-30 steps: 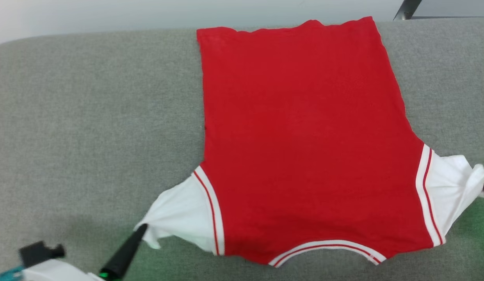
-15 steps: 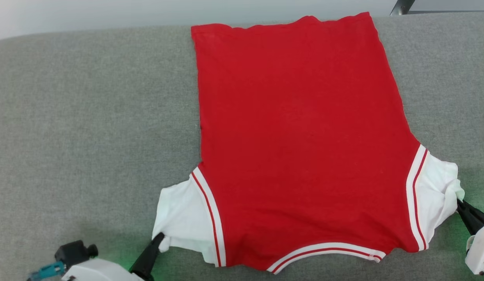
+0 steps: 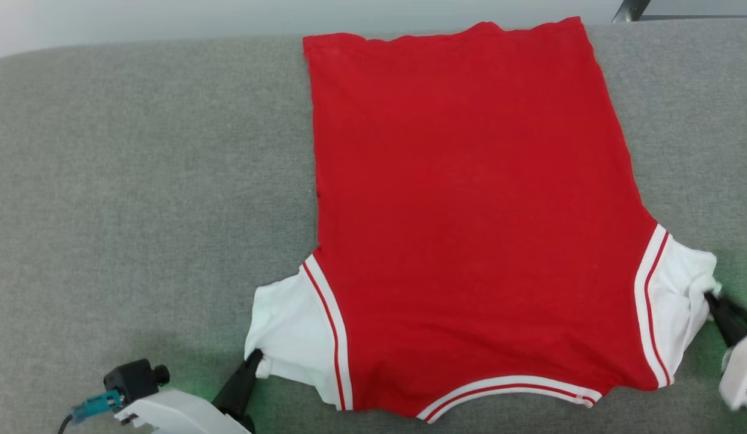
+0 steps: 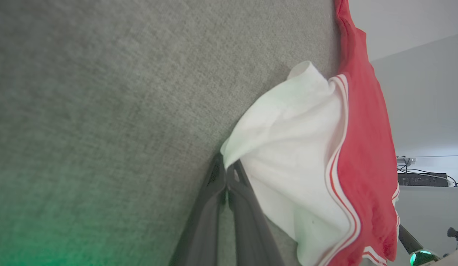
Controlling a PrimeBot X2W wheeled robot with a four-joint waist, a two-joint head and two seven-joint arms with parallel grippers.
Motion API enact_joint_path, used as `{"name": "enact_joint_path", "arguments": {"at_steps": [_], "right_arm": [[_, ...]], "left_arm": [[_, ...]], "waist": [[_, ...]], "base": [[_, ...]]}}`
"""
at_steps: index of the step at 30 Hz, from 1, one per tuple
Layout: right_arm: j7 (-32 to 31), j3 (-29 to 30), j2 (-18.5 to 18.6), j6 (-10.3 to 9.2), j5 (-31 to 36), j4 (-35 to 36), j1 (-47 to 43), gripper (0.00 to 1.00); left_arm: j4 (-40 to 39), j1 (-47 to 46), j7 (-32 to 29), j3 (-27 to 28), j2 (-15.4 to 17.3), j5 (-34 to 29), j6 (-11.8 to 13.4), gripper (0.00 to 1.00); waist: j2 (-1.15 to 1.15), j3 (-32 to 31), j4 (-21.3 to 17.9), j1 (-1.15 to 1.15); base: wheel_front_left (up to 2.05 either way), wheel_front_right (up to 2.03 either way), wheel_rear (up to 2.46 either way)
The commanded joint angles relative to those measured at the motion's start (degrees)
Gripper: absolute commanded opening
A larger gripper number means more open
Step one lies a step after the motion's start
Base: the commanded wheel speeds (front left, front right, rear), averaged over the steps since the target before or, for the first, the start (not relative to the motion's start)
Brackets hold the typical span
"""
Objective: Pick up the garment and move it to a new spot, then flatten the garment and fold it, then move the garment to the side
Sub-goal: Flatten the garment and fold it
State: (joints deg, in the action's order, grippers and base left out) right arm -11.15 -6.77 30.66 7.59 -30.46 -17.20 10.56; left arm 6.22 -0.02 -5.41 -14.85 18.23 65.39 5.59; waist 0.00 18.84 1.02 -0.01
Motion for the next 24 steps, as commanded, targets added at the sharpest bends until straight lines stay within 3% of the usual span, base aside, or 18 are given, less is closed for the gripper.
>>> {"name": "enact_joint_path", "arguments": {"at_steps": [1, 5, 9, 13, 17, 24], "right_arm": [[-0.2, -0.4, -0.4, -0.17, 0.0, -0.1, 1.6, 1.00], [-2.5, 3.3, 3.9, -0.14, -2.5, 6.7, 3.3, 1.00], [-9.5, 7.1, 7.5, -0.14, -4.2, 13.8, 7.0, 1.00], [-16.9, 7.5, 8.8, -0.14, -3.5, 16.1, 15.9, 1.00], [-25.9, 3.5, 7.0, -0.14, -1.5, 10.8, 28.4, 1.00], [-38.9, 1.3, 3.2, -0.14, 5.1, -7.2, 49.7, 1.00]], "left_arm": [[3.3, 0.0, -0.5, -0.5, -0.5, -0.3, 1.3, 0.00], [1.9, 0.6, -0.4, -0.9, -0.7, -0.5, 0.9, 0.00], [0.0, -0.1, -0.1, -1.5, -1.2, -0.5, 0.4, 0.00], [-1.4, -2.6, -0.6, -2.4, -2.0, -1.0, -0.1, 0.00], [-1.6, -5.0, -1.1, -3.7, -2.7, -1.4, -1.0, 0.00], [0.8, -7.3, -1.8, -6.1, -4.8, -1.4, -3.0, 0.00]], "waist": [[0.00, -0.1, 0.0, 0.01], [0.00, -0.3, 0.5, 0.01], [0.00, 0.4, 1.7, 0.01], [0.00, 3.2, 3.9, 0.01], [0.00, 6.7, 7.3, 0.01], [0.00, 11.9, 15.0, 0.01]], "base": [[0.00, 0.00, 0.00], [0.00, 0.00, 0.00], [0.00, 0.00, 0.00], [0.00, 0.00, 0.00], [0.00, 0.00, 0.00], [0.00, 0.00, 0.00]]}}
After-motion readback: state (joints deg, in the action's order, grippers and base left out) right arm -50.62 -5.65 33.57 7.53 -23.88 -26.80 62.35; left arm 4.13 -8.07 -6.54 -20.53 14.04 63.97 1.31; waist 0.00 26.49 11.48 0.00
